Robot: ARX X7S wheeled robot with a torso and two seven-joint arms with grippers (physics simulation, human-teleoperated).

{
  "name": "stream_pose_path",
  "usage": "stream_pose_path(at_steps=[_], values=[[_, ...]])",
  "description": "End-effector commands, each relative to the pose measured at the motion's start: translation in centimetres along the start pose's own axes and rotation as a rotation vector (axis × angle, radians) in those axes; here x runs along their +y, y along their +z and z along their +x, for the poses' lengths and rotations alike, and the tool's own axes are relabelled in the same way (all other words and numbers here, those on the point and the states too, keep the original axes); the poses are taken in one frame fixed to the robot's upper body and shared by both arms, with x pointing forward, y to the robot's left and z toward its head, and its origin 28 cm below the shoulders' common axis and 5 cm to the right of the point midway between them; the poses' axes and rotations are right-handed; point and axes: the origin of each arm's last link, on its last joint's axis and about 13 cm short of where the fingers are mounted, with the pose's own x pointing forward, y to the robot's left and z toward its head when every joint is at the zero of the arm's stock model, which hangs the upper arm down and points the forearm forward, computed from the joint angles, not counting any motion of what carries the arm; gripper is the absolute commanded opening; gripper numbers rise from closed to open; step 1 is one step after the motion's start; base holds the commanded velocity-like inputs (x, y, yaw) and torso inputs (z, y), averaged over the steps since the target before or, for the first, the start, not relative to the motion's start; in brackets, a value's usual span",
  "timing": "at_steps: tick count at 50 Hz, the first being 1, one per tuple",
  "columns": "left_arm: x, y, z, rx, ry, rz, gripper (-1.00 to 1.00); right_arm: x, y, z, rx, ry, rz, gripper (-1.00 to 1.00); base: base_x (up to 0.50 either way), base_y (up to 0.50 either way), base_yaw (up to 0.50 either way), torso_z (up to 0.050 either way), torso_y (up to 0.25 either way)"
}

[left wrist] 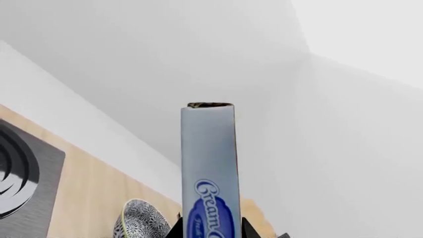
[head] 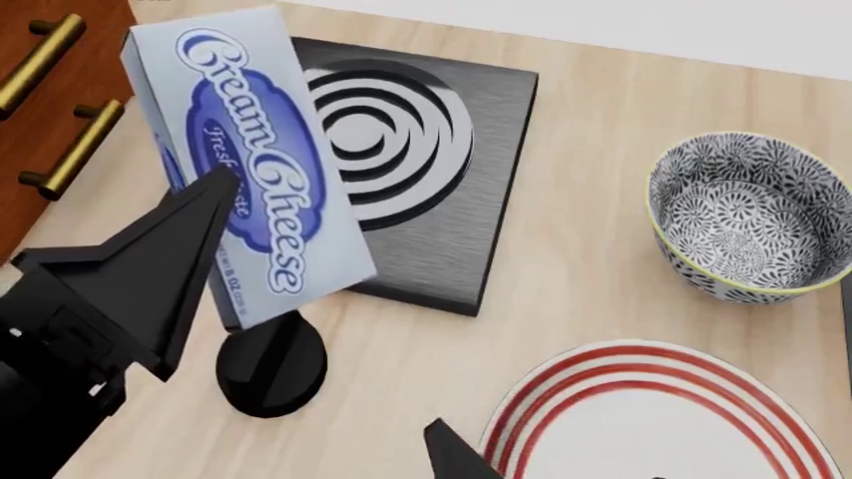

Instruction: Pick up the cream cheese and put it in the bowl.

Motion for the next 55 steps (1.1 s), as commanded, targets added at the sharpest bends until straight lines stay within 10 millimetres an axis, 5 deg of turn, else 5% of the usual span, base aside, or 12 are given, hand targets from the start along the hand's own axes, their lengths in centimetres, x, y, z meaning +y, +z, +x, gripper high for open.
stream_pose_path(at_steps=[1,55], values=[[0.0,-0.2,-0.1,0.002,-0.016,-0.014,-1.0,0.8,-0.5,0.7,0.041,0.024,-0.003,1.0,0.0,0.0,0.0,0.0,0.0],[1.3,-1.2,0.3,0.026,0.034,0.01,-1.0,4.3,-1.5,0.8,0.087,0.08,-0.151,1.0,0.0,0.0,0.0,0.0,0.001]])
